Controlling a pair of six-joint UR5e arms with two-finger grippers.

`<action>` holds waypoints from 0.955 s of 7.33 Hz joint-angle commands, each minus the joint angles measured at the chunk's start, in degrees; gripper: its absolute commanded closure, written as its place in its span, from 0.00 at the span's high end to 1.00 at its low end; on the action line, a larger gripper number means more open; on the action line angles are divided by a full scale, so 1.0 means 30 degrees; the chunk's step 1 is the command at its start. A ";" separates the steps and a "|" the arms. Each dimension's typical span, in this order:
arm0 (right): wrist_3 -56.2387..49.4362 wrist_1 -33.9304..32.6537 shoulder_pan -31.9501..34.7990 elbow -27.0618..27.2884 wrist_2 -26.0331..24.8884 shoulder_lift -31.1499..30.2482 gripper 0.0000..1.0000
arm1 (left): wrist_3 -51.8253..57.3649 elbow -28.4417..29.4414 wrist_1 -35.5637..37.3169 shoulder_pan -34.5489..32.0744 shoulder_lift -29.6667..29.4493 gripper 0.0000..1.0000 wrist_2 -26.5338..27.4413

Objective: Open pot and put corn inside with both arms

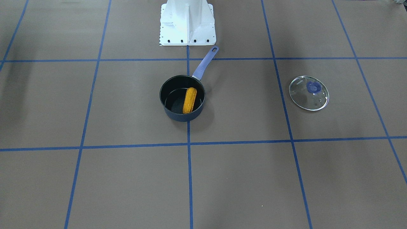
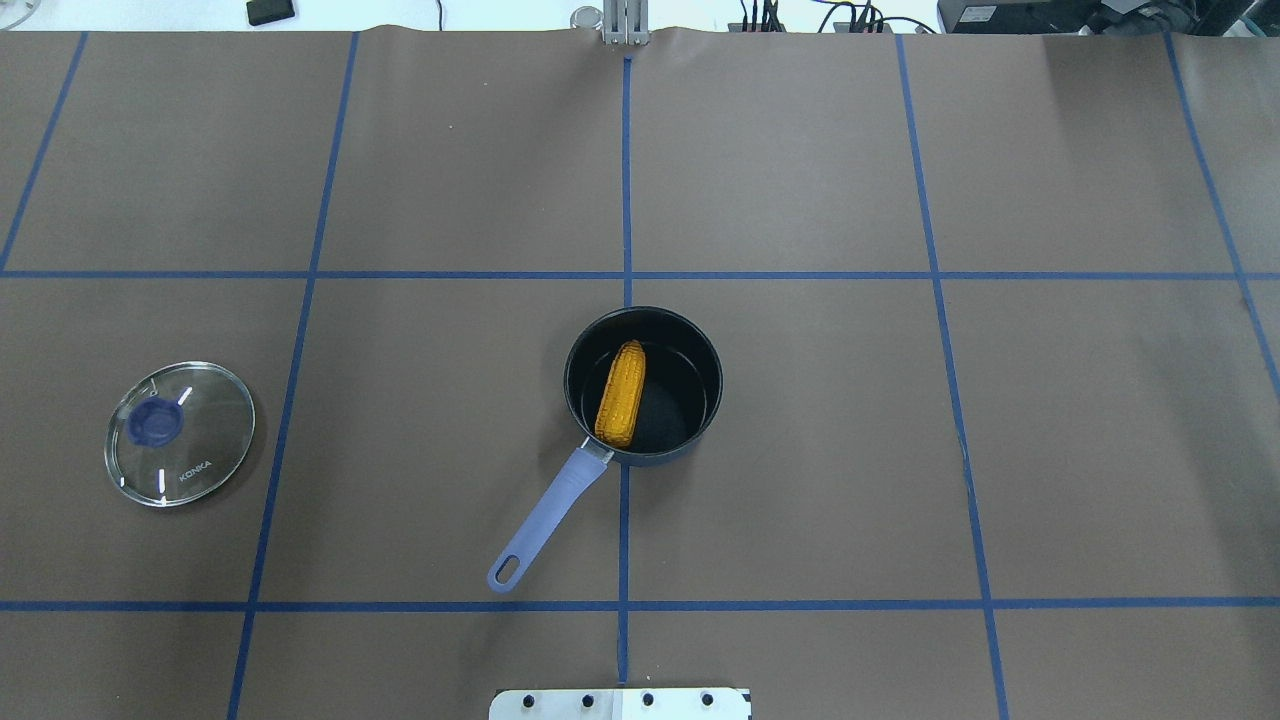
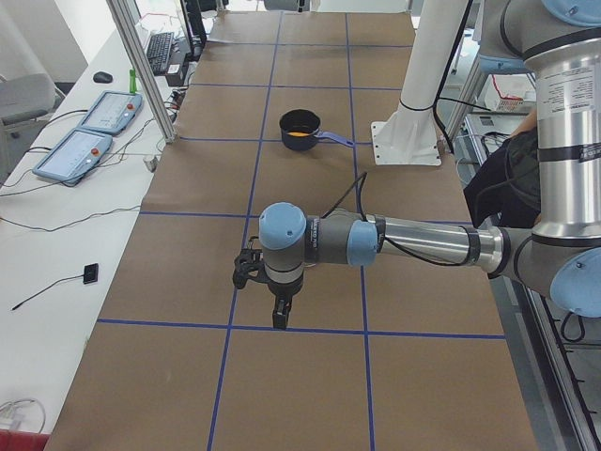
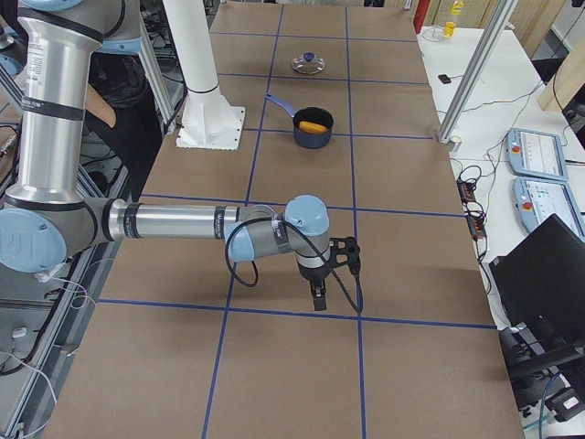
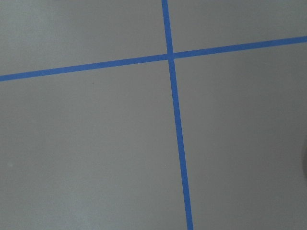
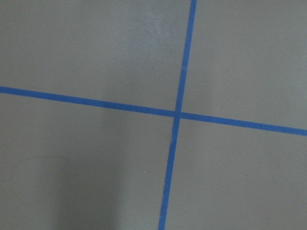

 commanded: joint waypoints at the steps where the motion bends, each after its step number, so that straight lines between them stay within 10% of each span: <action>1: -0.0131 0.0418 0.0219 -0.0066 -0.0091 -0.0147 1.00 | 0.0008 0.0025 -0.0011 0.0005 0.0022 0.99 -0.0029; 7: -0.0073 -0.2480 0.0395 -0.0004 0.0935 0.1348 1.00 | 0.0008 0.0084 -0.0011 0.0005 0.0022 0.99 -0.0088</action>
